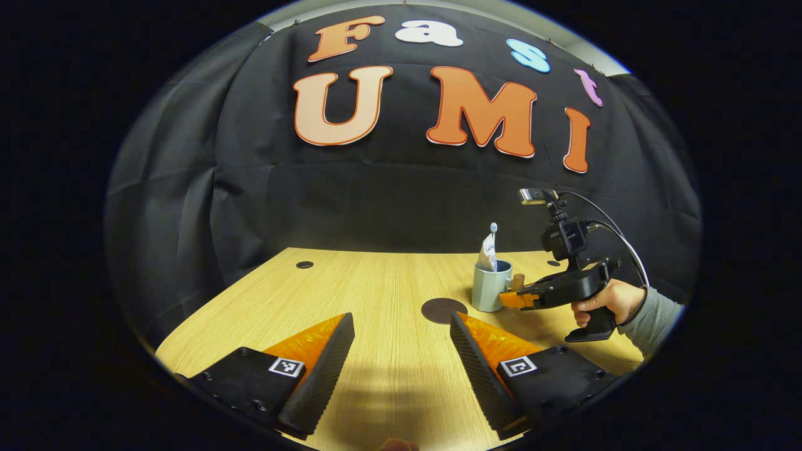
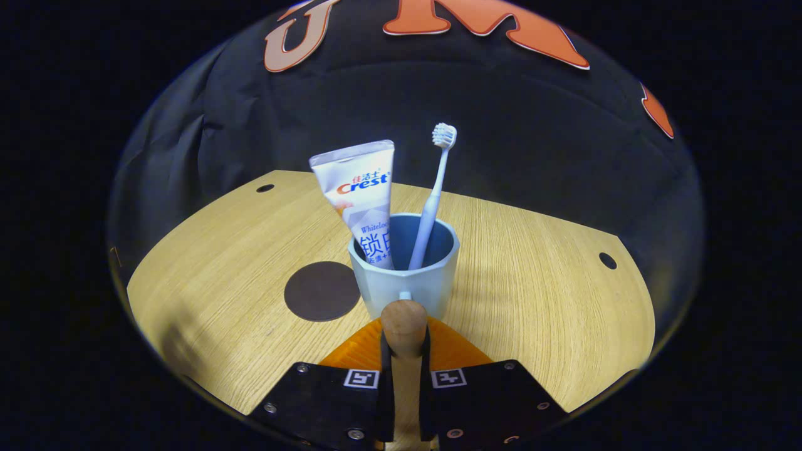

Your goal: Put the toothbrush and toothpaste on the desktop into the cup, then pick up the cup and place it on the coaster on the desktop.

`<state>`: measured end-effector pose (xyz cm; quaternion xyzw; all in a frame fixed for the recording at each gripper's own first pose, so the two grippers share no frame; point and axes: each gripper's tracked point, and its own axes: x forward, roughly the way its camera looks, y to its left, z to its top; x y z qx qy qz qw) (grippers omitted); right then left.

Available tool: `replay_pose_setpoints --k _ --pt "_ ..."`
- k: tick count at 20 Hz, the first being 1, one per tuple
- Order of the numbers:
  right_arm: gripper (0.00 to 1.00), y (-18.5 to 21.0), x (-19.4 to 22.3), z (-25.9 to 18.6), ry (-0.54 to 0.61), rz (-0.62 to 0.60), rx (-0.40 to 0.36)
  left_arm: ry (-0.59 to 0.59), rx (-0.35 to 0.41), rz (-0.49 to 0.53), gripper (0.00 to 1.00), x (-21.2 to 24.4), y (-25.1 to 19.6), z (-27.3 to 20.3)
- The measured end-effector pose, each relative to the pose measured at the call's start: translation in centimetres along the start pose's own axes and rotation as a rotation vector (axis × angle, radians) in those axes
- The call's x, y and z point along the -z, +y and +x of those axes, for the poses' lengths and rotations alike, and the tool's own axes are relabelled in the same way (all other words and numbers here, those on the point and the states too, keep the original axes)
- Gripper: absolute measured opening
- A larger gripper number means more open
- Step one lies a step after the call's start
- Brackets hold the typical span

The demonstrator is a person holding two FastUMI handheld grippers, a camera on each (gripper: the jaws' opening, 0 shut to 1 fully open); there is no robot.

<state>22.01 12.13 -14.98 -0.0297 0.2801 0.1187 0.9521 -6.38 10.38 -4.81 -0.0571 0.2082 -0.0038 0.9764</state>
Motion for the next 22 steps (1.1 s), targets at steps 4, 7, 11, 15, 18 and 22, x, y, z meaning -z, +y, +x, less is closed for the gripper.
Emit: replay_pose_setpoints --k 4,7,11,15,18,22 --pt "0.12 0.0 0.3 -0.3 0.011 -0.025 -0.009 0.011 -0.001 -0.022 0.97 0.4 0.2 0.1" --pt "0.12 -0.6 0.1 -0.5 0.008 -0.071 -0.008 0.006 0.012 -0.021 0.97 0.3 0.0 -0.1" --pt "0.21 -0.8 0.4 -0.6 0.035 -0.092 -0.020 0.016 0.040 -0.004 0.97 0.6 -0.4 -0.3" --pt "0.30 -0.9 -0.6 -0.6 0.028 -0.098 -0.015 0.028 0.062 0.015 0.98 0.9 -0.6 -0.4" --pt "0.37 -1.3 -0.7 -0.8 0.021 -0.092 -0.020 0.041 0.067 0.024 0.97 1.1 -0.7 -0.5" --pt "0.54 -1.6 -0.4 -1.4 0.025 -0.100 -0.025 0.059 0.067 0.020 0.97 1.3 -0.7 -0.5"
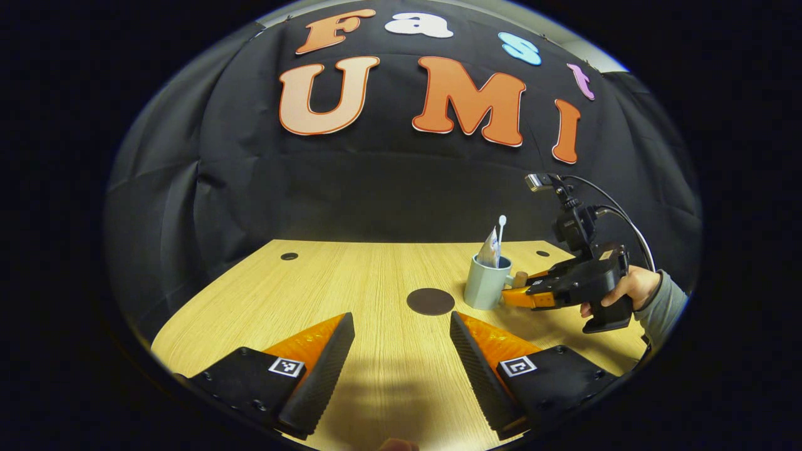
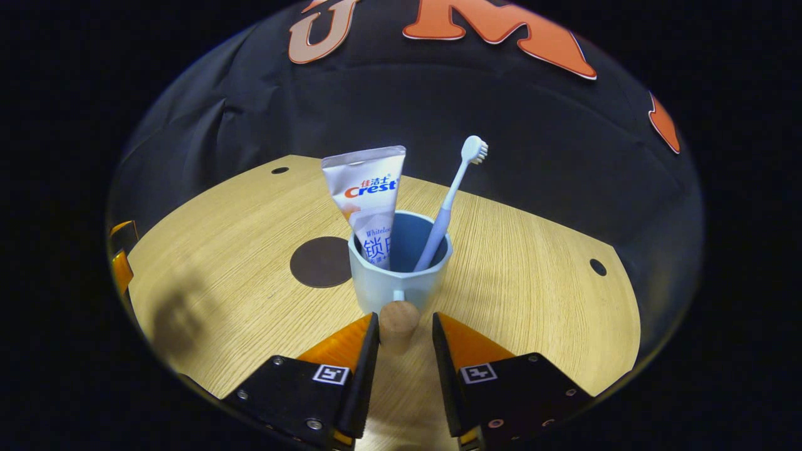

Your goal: Put the toothbrush and toothpaste on the desktop into the cup, then pick up the cup and place it on the coaster on the desktop.

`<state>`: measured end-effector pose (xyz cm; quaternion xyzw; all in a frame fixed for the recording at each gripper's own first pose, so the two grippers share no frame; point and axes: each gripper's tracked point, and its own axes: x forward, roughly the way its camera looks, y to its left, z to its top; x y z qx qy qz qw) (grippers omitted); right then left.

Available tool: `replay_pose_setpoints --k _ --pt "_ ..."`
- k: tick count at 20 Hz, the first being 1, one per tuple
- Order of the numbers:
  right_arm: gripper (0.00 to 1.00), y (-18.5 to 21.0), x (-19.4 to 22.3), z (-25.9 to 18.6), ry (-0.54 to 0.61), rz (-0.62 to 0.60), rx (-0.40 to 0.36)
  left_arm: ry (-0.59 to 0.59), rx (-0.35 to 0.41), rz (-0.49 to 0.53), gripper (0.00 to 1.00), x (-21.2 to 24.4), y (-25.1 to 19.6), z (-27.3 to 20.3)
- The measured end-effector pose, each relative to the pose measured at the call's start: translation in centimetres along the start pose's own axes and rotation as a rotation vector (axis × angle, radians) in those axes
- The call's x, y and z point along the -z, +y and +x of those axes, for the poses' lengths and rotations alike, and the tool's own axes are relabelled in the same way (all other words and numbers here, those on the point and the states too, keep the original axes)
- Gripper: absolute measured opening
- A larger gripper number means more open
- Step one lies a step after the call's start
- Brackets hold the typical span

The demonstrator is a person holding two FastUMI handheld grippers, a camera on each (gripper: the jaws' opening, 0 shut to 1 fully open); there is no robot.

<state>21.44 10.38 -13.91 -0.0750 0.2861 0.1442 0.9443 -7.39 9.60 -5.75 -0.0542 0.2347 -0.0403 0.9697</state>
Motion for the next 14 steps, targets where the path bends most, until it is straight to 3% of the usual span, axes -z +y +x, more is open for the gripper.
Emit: replay_pose_setpoints --k 1,7,10,11,14 --pt "0.52 -0.1 -0.1 -0.1 -0.011 0.007 -0.002 0.006 0.001 -0.002 0.97 0.0 0.0 -0.1" --pt "0.59 0.0 -0.6 -2.2 -0.083 0.016 -0.021 0.011 -0.001 0.010 0.98 -0.7 0.0 -0.1" --pt "0.55 0.1 -1.1 -2.9 -0.085 0.017 -0.026 0.007 -0.004 0.008 0.97 -0.5 0.1 -0.2" --pt "0.60 0.2 -1.2 -3.0 -0.080 0.022 -0.035 0.007 -0.002 0.007 0.98 -0.4 0.1 -0.2" --pt "0.63 0.5 -0.8 -2.9 -0.033 0.049 -0.080 0.018 -0.001 0.004 0.98 0.0 0.3 -0.6"
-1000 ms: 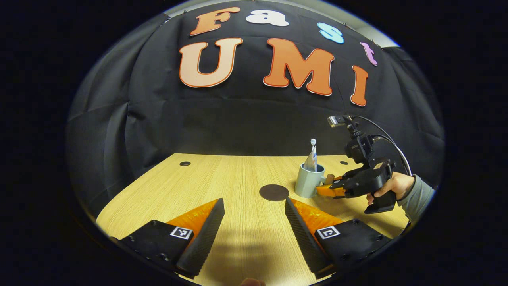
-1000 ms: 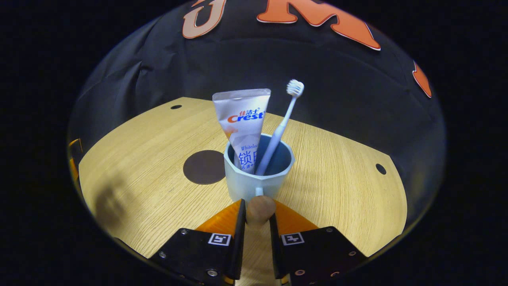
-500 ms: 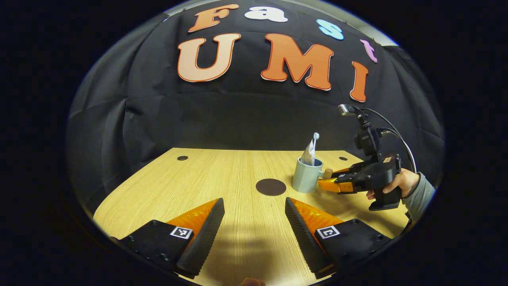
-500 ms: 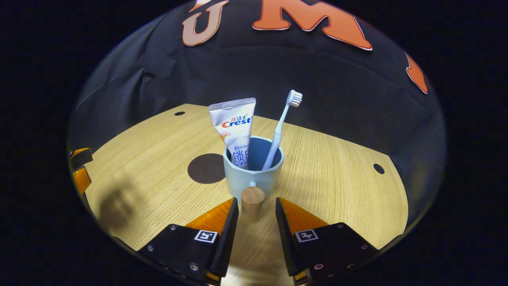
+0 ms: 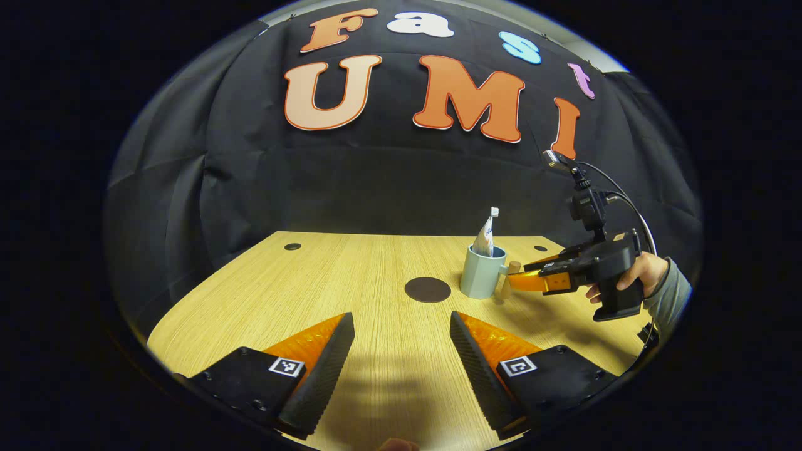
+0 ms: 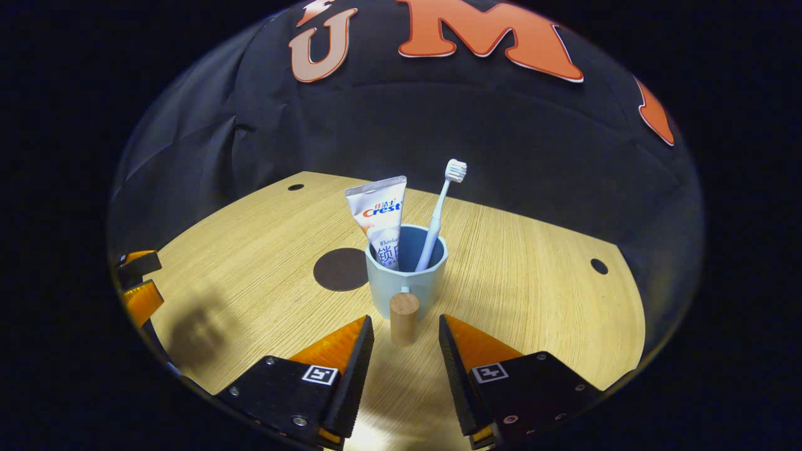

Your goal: Put the toothbrush and toothpaste on the desktop into the cup, then pick up the cup and place it on the coaster on the desktop.

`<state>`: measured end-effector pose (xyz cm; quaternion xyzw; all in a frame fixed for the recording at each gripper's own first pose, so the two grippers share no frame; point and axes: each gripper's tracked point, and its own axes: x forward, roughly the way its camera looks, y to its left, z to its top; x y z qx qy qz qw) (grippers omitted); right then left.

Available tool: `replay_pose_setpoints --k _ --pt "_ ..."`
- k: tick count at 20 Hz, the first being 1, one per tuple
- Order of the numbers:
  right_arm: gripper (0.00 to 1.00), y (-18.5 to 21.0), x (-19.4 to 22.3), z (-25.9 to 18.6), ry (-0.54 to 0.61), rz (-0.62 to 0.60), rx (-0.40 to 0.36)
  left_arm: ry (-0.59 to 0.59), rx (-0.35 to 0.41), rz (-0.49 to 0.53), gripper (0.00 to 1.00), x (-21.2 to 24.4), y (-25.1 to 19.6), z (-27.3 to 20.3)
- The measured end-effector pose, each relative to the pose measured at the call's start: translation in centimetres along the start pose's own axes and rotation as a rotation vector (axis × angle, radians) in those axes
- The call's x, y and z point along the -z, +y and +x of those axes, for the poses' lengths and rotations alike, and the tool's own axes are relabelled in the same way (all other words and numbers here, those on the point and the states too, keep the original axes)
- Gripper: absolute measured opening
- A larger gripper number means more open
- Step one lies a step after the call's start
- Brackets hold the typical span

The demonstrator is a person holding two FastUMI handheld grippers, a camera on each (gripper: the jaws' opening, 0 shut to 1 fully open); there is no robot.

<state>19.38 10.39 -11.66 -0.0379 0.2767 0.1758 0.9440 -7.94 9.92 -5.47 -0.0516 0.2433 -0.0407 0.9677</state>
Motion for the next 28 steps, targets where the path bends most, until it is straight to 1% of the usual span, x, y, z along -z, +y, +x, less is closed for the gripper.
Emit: replay_pose_setpoints --k 3,8,10,11,12,14,17,19,23,24,28 --pt "0.64 -0.7 0.4 0.9 0.029 0.009 0.006 0.011 -0.007 0.001 0.97 0.2 0.3 0.1" --pt "0.64 -0.3 1.3 2.8 0.078 0.053 -0.025 0.041 -0.015 -0.018 0.98 0.9 0.4 0.1" --pt "0.64 -0.5 1.6 3.3 0.091 0.052 -0.006 0.053 -0.016 -0.019 0.98 1.0 0.5 0.0" --pt "0.59 -0.4 1.6 3.1 0.095 0.056 -0.004 0.056 -0.013 -0.020 0.98 1.2 0.5 -0.2" --pt "0.64 -0.3 1.7 3.0 0.099 0.052 -0.005 0.054 -0.008 -0.018 0.98 1.2 0.5 -0.4" --pt "0.64 -0.8 1.6 2.2 0.078 0.004 0.022 0.042 -0.008 -0.023 0.98 1.1 0.7 -0.3" --pt "0.64 -1.7 3.0 -0.6 0.090 -0.048 0.059 0.035 0.002 -0.035 0.98 1.3 0.4 -0.7" --pt "0.65 -2.3 3.8 -3.1 0.071 -0.085 0.083 0.024 0.014 -0.051 0.98 1.4 0.0 -0.9" --pt "0.66 -3.4 4.6 -8.1 -0.012 -0.138 0.102 0.024 0.025 -0.050 0.98 1.6 -0.4 -1.4" --pt "0.67 -4.0 4.7 -9.6 -0.044 -0.141 0.113 0.009 0.031 -0.049 0.98 1.2 -0.6 -1.4" --pt "0.69 -6.0 4.3 -15.6 -0.207 -0.091 0.131 -0.044 0.050 -0.028 0.97 0.3 -1.5 -0.9"
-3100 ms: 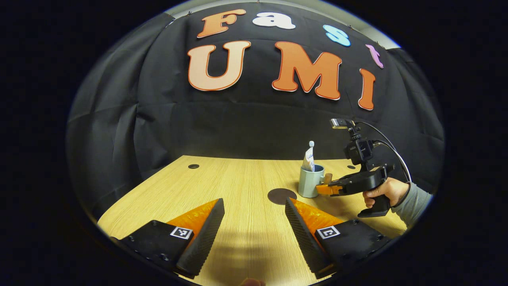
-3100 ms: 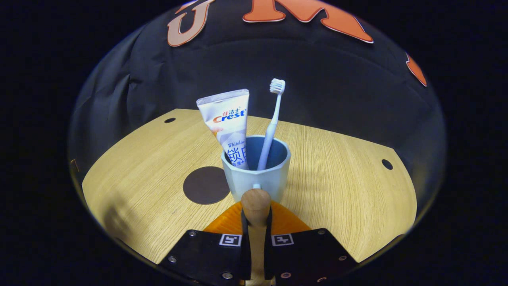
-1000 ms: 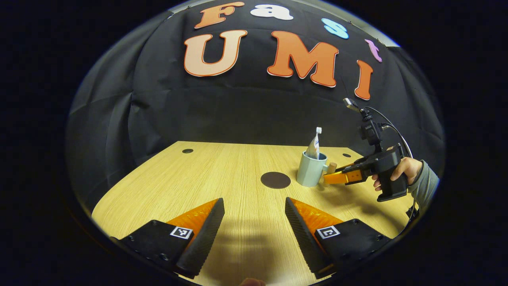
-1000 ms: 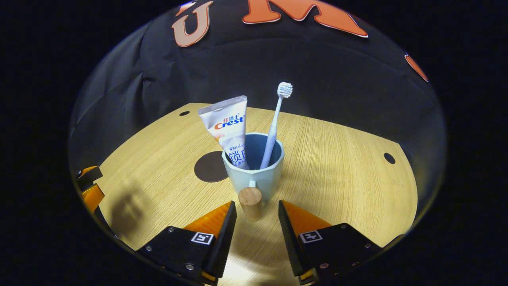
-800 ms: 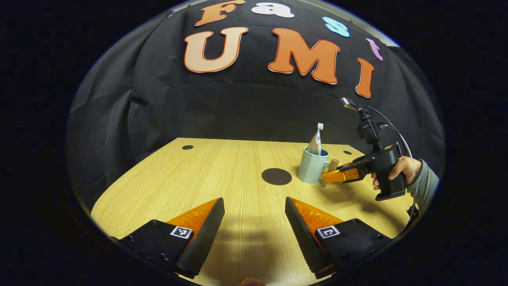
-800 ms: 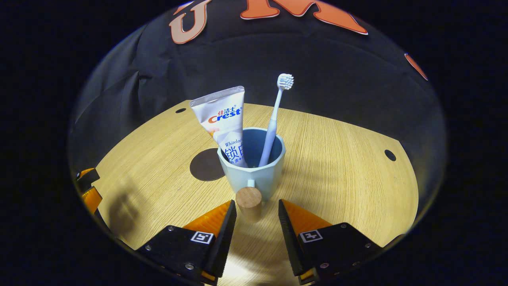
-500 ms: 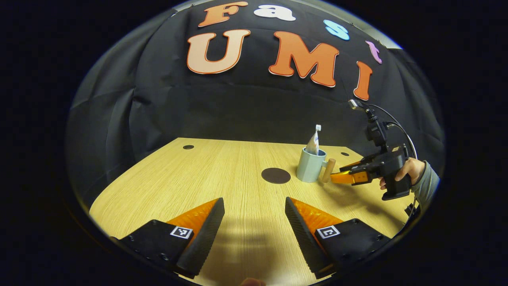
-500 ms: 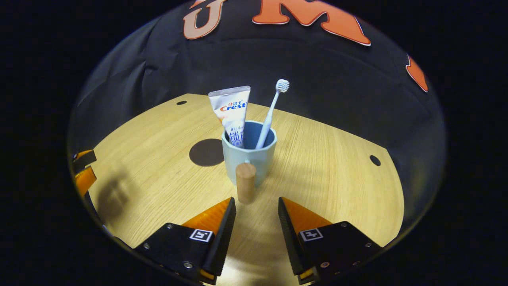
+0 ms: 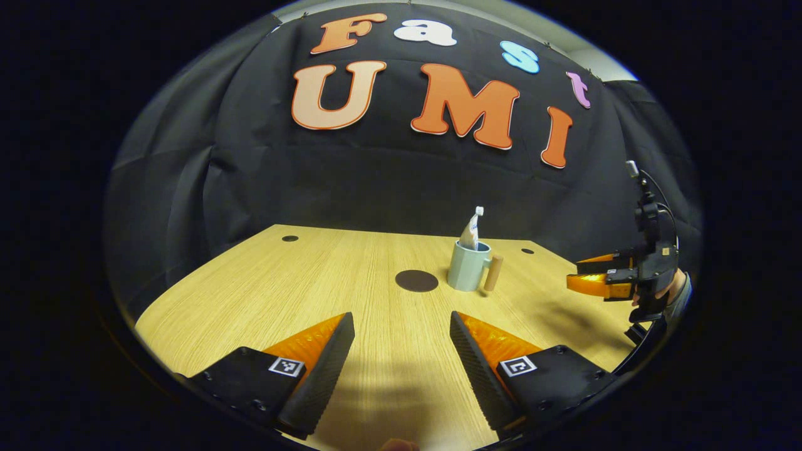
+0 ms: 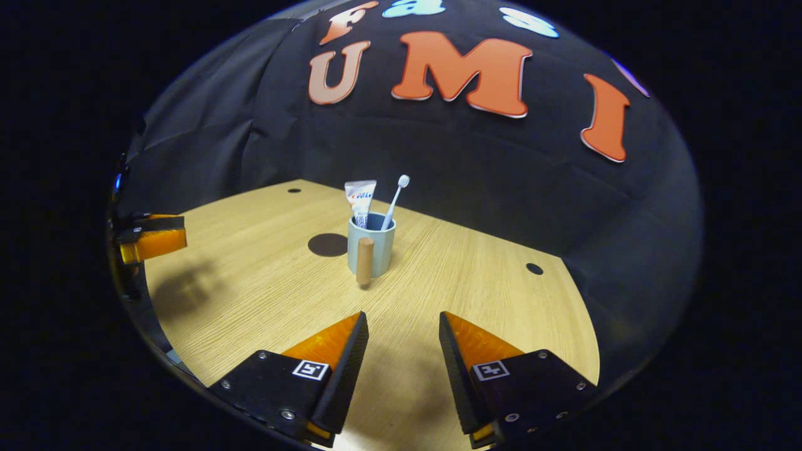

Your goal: Put the toothbrush and toothpaste on the desktop into the cup, then pick up the cup and place it on the coaster on the desktop.

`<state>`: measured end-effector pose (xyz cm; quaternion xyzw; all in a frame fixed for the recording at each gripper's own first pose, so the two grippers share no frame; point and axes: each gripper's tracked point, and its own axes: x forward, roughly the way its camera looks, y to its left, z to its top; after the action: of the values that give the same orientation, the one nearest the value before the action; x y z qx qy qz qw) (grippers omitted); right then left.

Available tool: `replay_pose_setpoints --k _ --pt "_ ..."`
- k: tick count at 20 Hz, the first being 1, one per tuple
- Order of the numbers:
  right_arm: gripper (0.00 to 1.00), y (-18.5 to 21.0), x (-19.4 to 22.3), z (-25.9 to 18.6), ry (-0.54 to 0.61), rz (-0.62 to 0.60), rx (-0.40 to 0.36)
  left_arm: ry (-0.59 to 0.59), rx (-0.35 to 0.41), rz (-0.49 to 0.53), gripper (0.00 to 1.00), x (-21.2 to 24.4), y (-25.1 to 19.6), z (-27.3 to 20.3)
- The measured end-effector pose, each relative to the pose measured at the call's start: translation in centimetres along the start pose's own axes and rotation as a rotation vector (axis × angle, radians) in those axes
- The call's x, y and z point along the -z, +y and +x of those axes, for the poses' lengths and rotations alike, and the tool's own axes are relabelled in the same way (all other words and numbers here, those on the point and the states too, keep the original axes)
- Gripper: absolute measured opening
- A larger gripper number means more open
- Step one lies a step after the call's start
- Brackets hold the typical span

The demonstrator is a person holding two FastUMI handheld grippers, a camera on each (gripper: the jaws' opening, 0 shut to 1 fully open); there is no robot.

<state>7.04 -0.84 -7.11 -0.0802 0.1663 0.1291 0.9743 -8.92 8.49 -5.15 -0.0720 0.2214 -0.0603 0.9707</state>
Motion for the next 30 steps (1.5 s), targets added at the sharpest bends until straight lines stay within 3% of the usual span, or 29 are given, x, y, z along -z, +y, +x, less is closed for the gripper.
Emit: replay_pose_setpoints --k 4,8,13,15,22,30 --pt "0.68 -4.8 -2.4 -6.0 -0.172 0.046 0.049 -0.071 0.014 0.032 0.98 -1.5 -0.5 0.6" --pt "0.69 -10.4 -2.7 -12.5 -0.236 0.025 0.126 -0.124 0.035 0.003 0.98 -2.6 -1.9 1.1" --pt "0.68 -13.1 -6.9 -16.7 -0.317 -0.017 0.171 -0.128 0.045 0.028 0.98 -2.9 -2.5 1.3" --pt "0.69 -12.3 -9.0 -16.8 -0.329 -0.006 0.120 -0.139 0.052 0.038 0.98 -3.2 -2.6 1.4" --pt "0.71 -6.6 -11.9 -7.3 -0.273 -0.019 -0.023 -0.177 0.032 0.055 0.97 -4.3 -1.6 2.0" --pt "0.72 2.1 -11.8 4.1 -0.034 -0.042 -0.161 -0.158 -0.002 0.057 0.97 -3.8 0.6 1.9"
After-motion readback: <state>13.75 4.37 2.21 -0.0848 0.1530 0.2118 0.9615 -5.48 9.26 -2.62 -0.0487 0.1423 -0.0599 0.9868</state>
